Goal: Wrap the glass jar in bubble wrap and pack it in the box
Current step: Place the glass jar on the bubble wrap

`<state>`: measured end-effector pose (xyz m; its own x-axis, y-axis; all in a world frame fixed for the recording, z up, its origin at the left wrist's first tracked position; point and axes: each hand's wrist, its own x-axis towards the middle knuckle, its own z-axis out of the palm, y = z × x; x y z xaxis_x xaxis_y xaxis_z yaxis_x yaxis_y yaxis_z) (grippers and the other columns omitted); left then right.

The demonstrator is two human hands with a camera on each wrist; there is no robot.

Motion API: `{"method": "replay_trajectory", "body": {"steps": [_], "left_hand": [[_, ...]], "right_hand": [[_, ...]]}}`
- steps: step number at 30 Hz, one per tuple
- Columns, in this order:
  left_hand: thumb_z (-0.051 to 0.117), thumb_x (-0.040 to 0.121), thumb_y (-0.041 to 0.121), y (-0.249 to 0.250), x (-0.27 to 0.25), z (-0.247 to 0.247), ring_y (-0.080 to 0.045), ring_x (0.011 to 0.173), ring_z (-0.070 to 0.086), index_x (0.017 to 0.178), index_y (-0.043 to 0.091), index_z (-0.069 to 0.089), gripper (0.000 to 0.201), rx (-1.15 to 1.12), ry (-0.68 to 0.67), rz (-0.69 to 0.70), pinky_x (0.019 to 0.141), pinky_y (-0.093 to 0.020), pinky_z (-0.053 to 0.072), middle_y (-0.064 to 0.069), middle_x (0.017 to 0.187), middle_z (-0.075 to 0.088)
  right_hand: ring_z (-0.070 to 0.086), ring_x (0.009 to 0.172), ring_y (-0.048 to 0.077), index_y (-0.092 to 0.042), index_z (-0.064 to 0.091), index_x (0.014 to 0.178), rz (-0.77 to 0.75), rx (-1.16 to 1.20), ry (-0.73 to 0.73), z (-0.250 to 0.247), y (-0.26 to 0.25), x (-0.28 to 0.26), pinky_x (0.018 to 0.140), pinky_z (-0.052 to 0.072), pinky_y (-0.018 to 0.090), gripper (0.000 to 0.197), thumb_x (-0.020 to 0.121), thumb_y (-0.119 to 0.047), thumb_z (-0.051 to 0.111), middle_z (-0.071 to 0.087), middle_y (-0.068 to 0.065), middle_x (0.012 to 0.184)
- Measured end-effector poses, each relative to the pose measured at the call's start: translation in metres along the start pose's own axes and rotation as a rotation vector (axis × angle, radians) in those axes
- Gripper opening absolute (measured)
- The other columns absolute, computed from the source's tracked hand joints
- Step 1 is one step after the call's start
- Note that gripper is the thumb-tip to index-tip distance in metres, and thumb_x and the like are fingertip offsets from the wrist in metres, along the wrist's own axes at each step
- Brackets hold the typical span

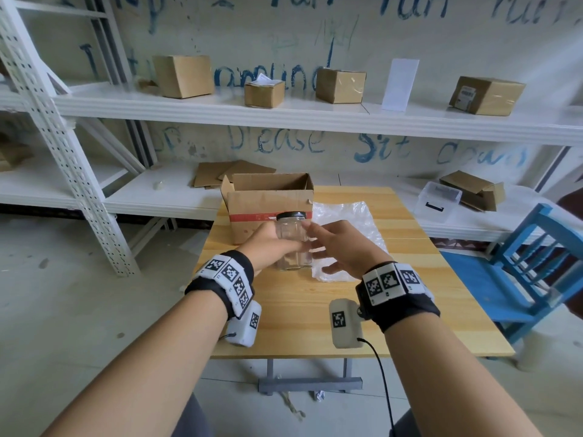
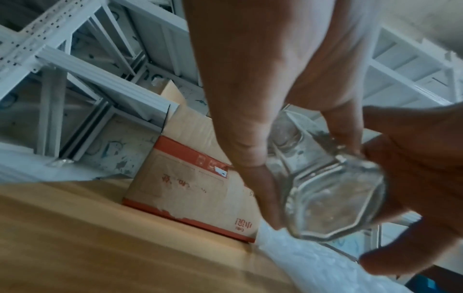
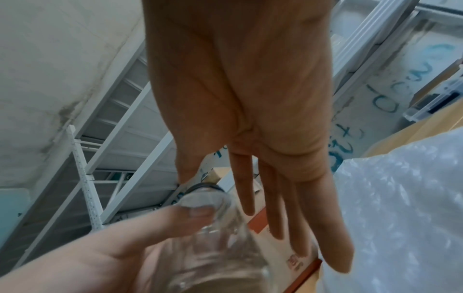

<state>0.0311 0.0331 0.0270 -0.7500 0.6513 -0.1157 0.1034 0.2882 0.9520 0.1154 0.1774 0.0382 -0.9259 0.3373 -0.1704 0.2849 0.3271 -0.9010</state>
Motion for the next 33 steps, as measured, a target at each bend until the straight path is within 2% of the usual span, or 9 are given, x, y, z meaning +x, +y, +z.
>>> {"method": "replay_trajectory", "body": {"steps": [3, 5, 8, 11, 13, 15, 20, 29, 33], "left_hand": [[0.084, 0.078, 0.014, 0.002, -0.001, -0.003, -0.026, 0.109, 0.071, 0.116, 0.016, 0.067, 0.043, -0.088, -0.009, -0.044, 0.095, -0.047, 0.057, -0.008, 0.113, 0.076], [0.087, 0.073, 0.015, 0.002, 0.0, -0.005, -0.024, 0.109, 0.071, 0.12, 0.015, 0.066, 0.051, -0.109, -0.031, -0.07, 0.094, -0.048, 0.058, -0.007, 0.116, 0.075], [0.088, 0.073, 0.015, 0.004, -0.001, -0.003, -0.022, 0.109, 0.071, 0.12, 0.017, 0.065, 0.053, -0.111, -0.043, -0.074, 0.092, -0.045, 0.06, -0.006, 0.118, 0.074], [0.088, 0.074, 0.015, 0.005, -0.003, 0.002, -0.025, 0.11, 0.07, 0.114, 0.019, 0.067, 0.045, -0.101, -0.038, -0.077, 0.091, -0.046, 0.059, -0.007, 0.118, 0.074], [0.087, 0.075, 0.014, 0.003, -0.003, 0.004, -0.027, 0.11, 0.071, 0.11, 0.019, 0.069, 0.04, -0.106, -0.04, -0.088, 0.087, -0.044, 0.06, -0.009, 0.118, 0.074], [0.086, 0.076, 0.013, 0.0, -0.003, 0.006, -0.024, 0.105, 0.072, 0.108, 0.019, 0.069, 0.037, -0.107, -0.044, -0.102, 0.076, -0.036, 0.061, -0.01, 0.117, 0.074], [0.084, 0.078, 0.008, -0.004, -0.002, 0.01, -0.025, 0.103, 0.072, 0.102, 0.018, 0.068, 0.031, -0.112, -0.055, -0.132, 0.08, -0.041, 0.06, -0.012, 0.113, 0.075], [0.087, 0.075, 0.009, -0.013, 0.0, 0.013, -0.036, 0.118, 0.065, 0.105, 0.016, 0.063, 0.038, -0.094, -0.031, -0.184, 0.098, -0.055, 0.055, -0.017, 0.124, 0.069], [0.095, 0.056, 0.023, -0.018, 0.001, 0.016, -0.031, 0.112, 0.068, 0.124, 0.014, 0.057, 0.078, -0.08, -0.035, -0.219, 0.092, -0.051, 0.059, -0.013, 0.124, 0.069]], "right_hand": [[0.06, 0.12, 0.05, 0.01, 0.063, 0.12, 0.017, -0.055, 0.136, -0.014, 0.007, 0.003, 0.099, 0.052, 0.058, 0.06, 0.102, -0.046, 0.05, 0.065, 0.031, 0.126], [0.061, 0.111, 0.055, 0.02, 0.054, 0.126, 0.028, -0.11, 0.212, -0.023, 0.016, 0.006, 0.098, 0.053, 0.056, 0.052, 0.103, -0.026, 0.048, 0.066, 0.037, 0.119], [0.066, 0.107, 0.049, 0.02, 0.063, 0.113, 0.092, -0.257, 0.265, -0.036, 0.033, 0.012, 0.099, 0.053, 0.053, 0.038, 0.094, -0.011, 0.05, 0.07, 0.034, 0.112], [0.06, 0.085, 0.031, -0.005, 0.063, 0.077, 0.229, -0.455, 0.221, -0.047, 0.05, 0.016, 0.085, 0.051, 0.041, 0.023, 0.088, -0.025, 0.058, 0.066, 0.012, 0.085], [0.057, 0.118, 0.033, -0.012, 0.066, 0.114, 0.372, -0.551, 0.192, -0.052, 0.063, 0.016, 0.103, 0.047, 0.046, 0.049, 0.078, -0.046, 0.064, 0.064, 0.016, 0.124], [0.029, 0.148, 0.039, -0.02, 0.042, 0.15, 0.456, -0.614, 0.153, -0.057, 0.077, 0.015, 0.118, 0.029, 0.056, 0.092, 0.072, -0.06, 0.068, 0.038, 0.017, 0.158], [0.017, 0.152, 0.044, -0.036, 0.013, 0.16, 0.471, -0.631, 0.103, -0.06, 0.096, 0.016, 0.119, 0.024, 0.062, 0.137, 0.041, -0.072, 0.072, 0.027, 0.015, 0.164], [0.024, 0.153, 0.034, -0.033, 0.021, 0.16, 0.396, -0.676, 0.08, -0.06, 0.104, 0.013, 0.122, 0.02, 0.057, 0.119, 0.061, -0.055, 0.084, 0.029, 0.006, 0.166], [0.025, 0.153, 0.031, -0.031, 0.024, 0.159, 0.377, -0.708, 0.083, -0.06, 0.105, 0.012, 0.123, 0.019, 0.055, 0.112, 0.067, -0.056, 0.082, 0.031, 0.005, 0.165]]}}
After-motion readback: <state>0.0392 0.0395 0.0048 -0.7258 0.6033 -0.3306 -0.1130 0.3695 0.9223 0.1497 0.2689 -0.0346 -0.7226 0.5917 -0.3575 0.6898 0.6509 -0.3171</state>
